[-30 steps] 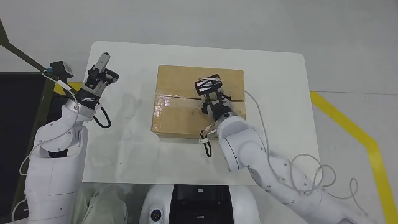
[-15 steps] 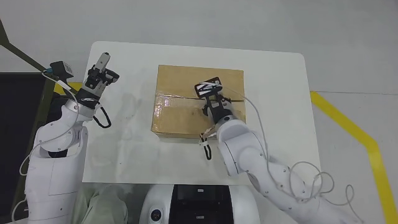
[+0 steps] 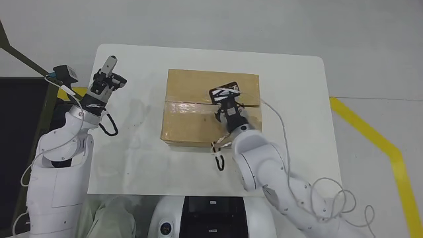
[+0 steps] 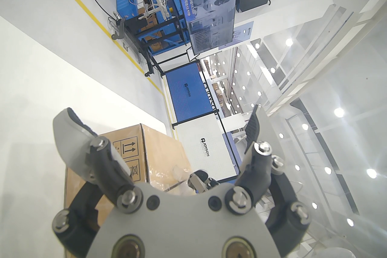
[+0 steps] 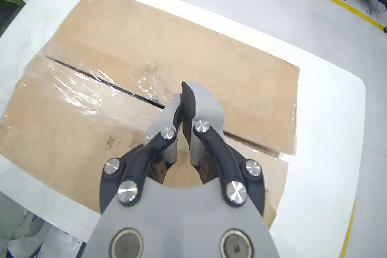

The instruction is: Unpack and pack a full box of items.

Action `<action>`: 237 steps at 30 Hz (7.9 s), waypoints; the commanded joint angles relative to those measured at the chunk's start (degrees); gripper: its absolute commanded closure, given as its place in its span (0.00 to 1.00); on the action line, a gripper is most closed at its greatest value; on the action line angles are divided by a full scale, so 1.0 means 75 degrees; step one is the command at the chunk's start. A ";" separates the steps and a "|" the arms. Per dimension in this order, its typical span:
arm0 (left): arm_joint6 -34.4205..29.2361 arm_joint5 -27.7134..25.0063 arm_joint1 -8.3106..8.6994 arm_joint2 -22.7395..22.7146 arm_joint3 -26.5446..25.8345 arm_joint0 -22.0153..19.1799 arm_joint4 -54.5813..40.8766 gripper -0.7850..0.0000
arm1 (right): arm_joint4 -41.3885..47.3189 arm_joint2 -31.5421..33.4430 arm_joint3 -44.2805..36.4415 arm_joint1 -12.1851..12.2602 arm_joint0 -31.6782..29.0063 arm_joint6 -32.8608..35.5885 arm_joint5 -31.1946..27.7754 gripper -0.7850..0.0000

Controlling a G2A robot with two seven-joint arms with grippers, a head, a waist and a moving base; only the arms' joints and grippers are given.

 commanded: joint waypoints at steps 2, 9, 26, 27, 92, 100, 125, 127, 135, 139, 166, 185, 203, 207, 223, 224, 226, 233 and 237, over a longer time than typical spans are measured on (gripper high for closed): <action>0.0000 0.0000 0.0000 0.0000 0.0000 0.0000 0.0000 0.00 | 0.0224 0.0092 -0.0029 -0.0043 -0.0083 -0.0581 -0.0097 1.00; 0.0000 0.0000 0.0000 0.0000 0.0000 0.0000 0.0000 0.00 | 0.0777 0.0242 -0.0128 -0.0185 -0.0137 -0.1911 -0.0199 1.00; 0.0000 0.0000 0.0000 0.0000 0.0000 0.0000 0.0000 0.00 | 0.1575 0.0940 -0.0310 -0.0251 -0.0766 -0.3146 -0.0993 1.00; 0.0000 0.0000 0.0000 0.0000 0.0000 0.0000 0.0000 0.00 | 0.1577 0.0937 -0.0280 -0.0261 -0.0775 -0.3099 -0.0969 1.00; 0.0000 0.0000 0.0000 0.0000 0.0000 0.0000 0.0000 0.00 | 0.1950 0.1518 0.0167 -0.0974 -0.1389 -0.3850 0.0798 0.64; 0.0000 0.0000 0.0000 0.0000 0.0000 0.0000 0.0000 0.00 | 0.2292 0.3874 -0.1577 -0.0497 -0.3670 -0.3184 -0.1189 0.36; 0.0000 0.0000 0.0000 0.0000 0.0000 0.0000 0.0000 0.00 | 0.3078 0.4295 -0.1572 -0.0474 -0.3634 -0.3089 -0.1462 0.00; 0.0000 0.0000 0.0000 0.0000 0.0000 0.0000 0.0000 0.00 | 0.3078 0.4295 -0.1572 -0.0474 -0.3634 -0.3089 -0.1462 0.00; 0.0000 0.0000 0.0000 0.0000 0.0000 0.0000 0.0000 0.00 | 0.3489 0.4311 -0.1349 -0.0449 -0.3504 -0.2889 -0.2055 0.00; 0.0000 0.0000 0.0000 0.0000 0.0000 0.0000 0.0000 0.00 | 0.3714 0.4217 -0.1272 -0.0421 -0.3201 -0.2407 -0.2558 0.00; 0.0000 0.0000 0.0000 0.0000 0.0000 0.0000 0.0000 0.00 | 0.3156 0.2568 -0.0030 -0.0463 -0.0567 0.0067 -0.2750 0.00; 0.0000 0.0000 0.0000 0.0000 0.0000 0.0000 0.0000 0.00 | 0.6046 0.2930 0.0041 -0.0379 -0.1012 -0.1003 -0.4780 0.00; 0.0000 0.0000 0.0000 0.0000 0.0000 0.0000 0.0000 0.00 | 0.6908 0.2890 0.0357 -0.0408 -0.0995 -0.1558 -0.5128 0.00; 0.0000 0.0000 0.0000 0.0000 0.0000 0.0000 0.0000 0.00 | 0.8087 0.2580 0.1124 -0.0508 -0.0301 -0.1718 -0.5424 0.00; 0.0000 0.0000 0.0000 0.0000 0.0000 0.0000 0.0000 0.00 | 1.0112 0.0674 0.3797 -0.1108 0.2323 -0.0909 -0.4171 0.00; 0.0000 0.0000 0.0000 0.0000 0.0000 0.0000 0.0000 0.00 | 1.0186 0.0613 0.3874 -0.1134 0.2362 -0.0928 -0.4174 0.00; 0.0000 0.0000 0.0000 0.0000 0.0000 0.0000 0.0000 0.00 | 1.0439 0.0527 0.3995 -0.1183 0.2379 -0.0990 -0.4221 0.00; 0.0000 0.0000 0.0000 0.0000 0.0000 0.0000 0.0000 0.00 | 1.0751 0.0495 0.4085 -0.1224 0.2347 -0.1081 -0.4330 0.00; 0.0000 0.0000 0.0000 0.0000 0.0000 0.0000 0.0000 0.00 | 1.0751 0.0495 0.4085 -0.1224 0.2347 -0.1081 -0.4330 0.00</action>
